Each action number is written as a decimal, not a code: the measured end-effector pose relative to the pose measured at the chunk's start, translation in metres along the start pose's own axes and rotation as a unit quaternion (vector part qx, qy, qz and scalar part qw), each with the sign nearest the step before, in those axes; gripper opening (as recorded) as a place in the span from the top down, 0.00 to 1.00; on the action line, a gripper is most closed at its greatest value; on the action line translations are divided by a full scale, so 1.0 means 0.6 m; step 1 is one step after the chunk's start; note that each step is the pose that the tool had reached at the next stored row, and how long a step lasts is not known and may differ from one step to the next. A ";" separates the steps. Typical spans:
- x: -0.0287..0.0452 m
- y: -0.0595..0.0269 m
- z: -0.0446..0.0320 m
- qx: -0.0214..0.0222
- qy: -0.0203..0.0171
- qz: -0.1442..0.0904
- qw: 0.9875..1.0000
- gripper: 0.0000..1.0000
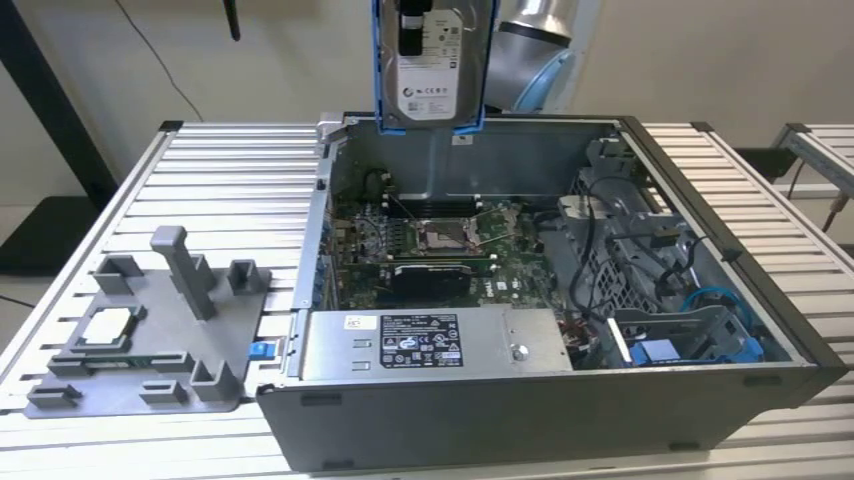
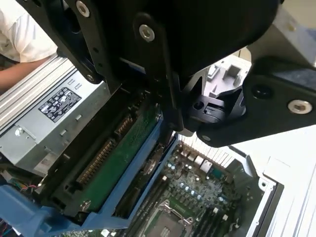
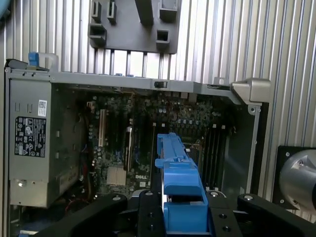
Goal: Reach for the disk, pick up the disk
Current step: 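Pick up the disk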
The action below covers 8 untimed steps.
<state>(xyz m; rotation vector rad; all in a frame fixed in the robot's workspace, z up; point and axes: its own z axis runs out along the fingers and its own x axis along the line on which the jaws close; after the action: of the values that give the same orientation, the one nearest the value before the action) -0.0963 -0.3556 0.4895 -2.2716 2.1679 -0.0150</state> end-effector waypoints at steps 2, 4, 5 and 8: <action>0.000 -0.010 0.000 0.000 0.000 0.000 1.000 1.00; 0.001 -0.021 0.000 0.000 0.000 0.000 1.000 1.00; 0.001 -0.026 0.000 0.000 0.000 0.000 1.000 1.00; 0.001 -0.041 0.000 0.000 0.000 0.000 1.000 1.00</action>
<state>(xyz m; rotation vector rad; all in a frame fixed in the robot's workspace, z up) -0.0717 -0.3551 0.4895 -2.2716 2.1678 -0.0151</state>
